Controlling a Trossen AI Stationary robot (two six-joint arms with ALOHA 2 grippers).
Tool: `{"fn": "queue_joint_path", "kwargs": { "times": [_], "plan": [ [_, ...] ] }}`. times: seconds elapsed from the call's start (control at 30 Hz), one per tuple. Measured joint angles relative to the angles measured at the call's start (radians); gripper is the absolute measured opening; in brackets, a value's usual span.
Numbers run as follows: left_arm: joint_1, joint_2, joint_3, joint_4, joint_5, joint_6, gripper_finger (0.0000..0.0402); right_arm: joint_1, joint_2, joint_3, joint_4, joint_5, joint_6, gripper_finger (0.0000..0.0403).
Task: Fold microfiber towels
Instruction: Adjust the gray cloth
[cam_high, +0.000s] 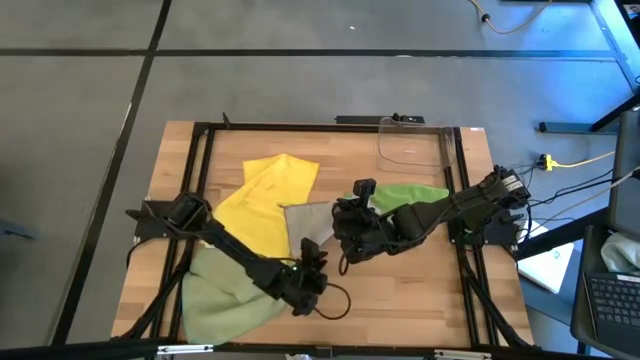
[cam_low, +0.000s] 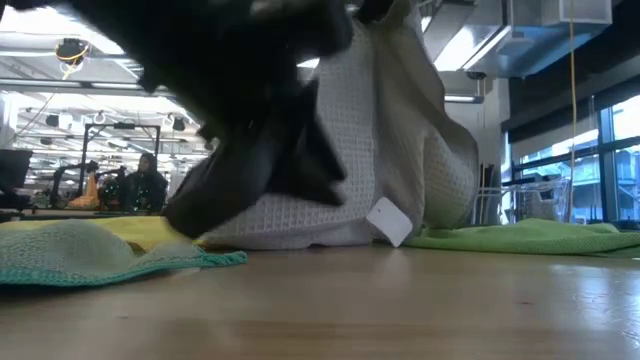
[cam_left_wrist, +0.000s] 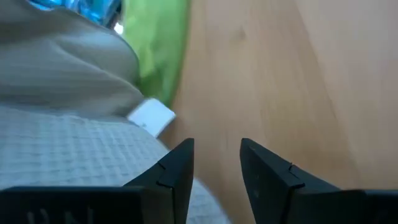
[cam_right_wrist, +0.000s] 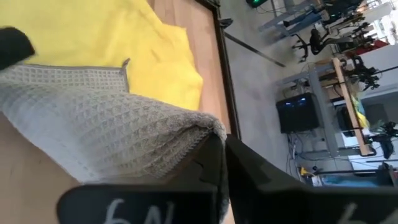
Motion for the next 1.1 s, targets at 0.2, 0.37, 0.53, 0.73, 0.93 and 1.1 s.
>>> {"fn": "queue_joint_path", "kwargs": {
  "times": [0.2, 0.37, 0.53, 0.73, 0.93, 1.1],
  "plan": [
    [0.073, 0.017, -0.004, -0.203, -0.018, -0.086, 0.0124, 0.0, 0.0, 0.0, -0.011, -0.017, 0.017, 0.0009],
    [0.131, 0.022, -0.025, -0.2, -0.02, -0.196, 0.0124, 0.0, 0.0, 0.0, -0.061, -0.038, 0.055, 0.0021],
    [0.161, 0.024, -0.032, -0.2, -0.015, -0.221, 0.0124, -0.014, 0.0, 0.0, -0.145, -0.148, 0.12, 0.0009],
    [0.179, 0.025, -0.033, -0.206, -0.004, -0.219, 0.0124, -0.064, 0.001, -0.097, -0.161, -0.222, 0.158, 0.0018],
    [0.174, 0.027, -0.033, -0.219, 0.006, -0.219, 0.0124, -0.139, 0.001, -0.257, -0.139, -0.234, 0.159, 0.0016],
    [0.175, 0.027, -0.034, -0.233, 0.011, -0.215, 0.0124, -0.183, 0.001, -0.347, -0.059, -0.234, 0.148, 0.0007]
  ]
}}
